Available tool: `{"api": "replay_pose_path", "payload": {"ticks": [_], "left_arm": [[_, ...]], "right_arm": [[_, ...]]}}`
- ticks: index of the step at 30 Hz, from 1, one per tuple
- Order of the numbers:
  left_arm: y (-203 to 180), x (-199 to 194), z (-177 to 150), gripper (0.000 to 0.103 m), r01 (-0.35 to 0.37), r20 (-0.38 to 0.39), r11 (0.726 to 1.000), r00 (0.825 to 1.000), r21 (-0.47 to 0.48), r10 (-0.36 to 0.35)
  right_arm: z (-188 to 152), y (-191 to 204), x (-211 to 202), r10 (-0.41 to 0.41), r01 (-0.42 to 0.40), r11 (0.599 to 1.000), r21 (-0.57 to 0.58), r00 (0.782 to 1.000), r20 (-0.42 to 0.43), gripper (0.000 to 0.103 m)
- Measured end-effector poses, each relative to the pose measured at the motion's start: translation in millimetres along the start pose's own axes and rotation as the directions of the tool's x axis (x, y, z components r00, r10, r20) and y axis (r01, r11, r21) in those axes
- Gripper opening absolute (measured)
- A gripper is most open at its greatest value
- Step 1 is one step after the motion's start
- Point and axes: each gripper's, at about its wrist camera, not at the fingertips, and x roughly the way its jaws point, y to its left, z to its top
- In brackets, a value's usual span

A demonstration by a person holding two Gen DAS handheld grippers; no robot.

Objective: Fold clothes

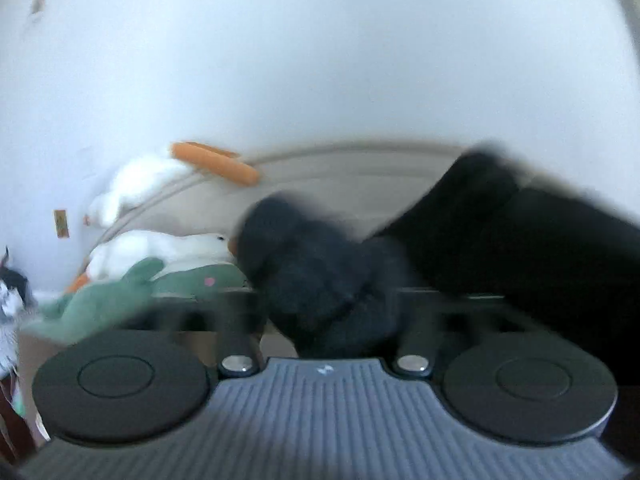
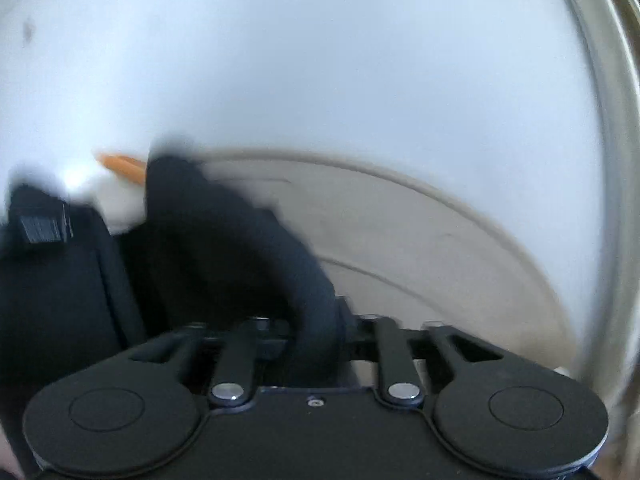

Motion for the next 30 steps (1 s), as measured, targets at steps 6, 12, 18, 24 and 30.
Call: {"api": "replay_pose_path", "payload": {"ticks": [6,12,18,24,30], "left_arm": [[-25.6,14.9,-37.6,0.091,0.13,-0.103,0.991,0.987,0.034,-0.126],[-33.8,-36.8,-189.4,0.09,0.203,-0.271,0.979,0.944,0.027,-0.189],[-48.8,-83.4,-227.2,0.09,0.24,-0.337,0.97,0.912,-0.021,-0.233],[-47.6,-111.5,-225.7,0.09,0.279,-0.336,0.96,0.904,-0.01,-0.266],[-17.0,-154.3,-233.4,0.09,0.319,-0.28,0.947,0.906,-0.044,-0.318]], "right_arm": [[-92.0,-58.4,-14.1,0.149,-0.111,0.982,0.154,0.953,-0.263,0.056],[-216.5,-91.7,-89.3,0.294,-0.212,0.952,0.223,0.837,-0.461,0.056],[-252.7,-81.7,-151.2,0.309,-0.198,0.943,0.269,0.823,-0.477,0.056],[-221.9,-101.4,-176.9,0.286,-0.186,0.949,0.256,0.85,-0.442,0.056],[-181.3,-112.1,-206.2,0.264,-0.168,0.954,0.25,0.867,-0.423,0.056]]}}
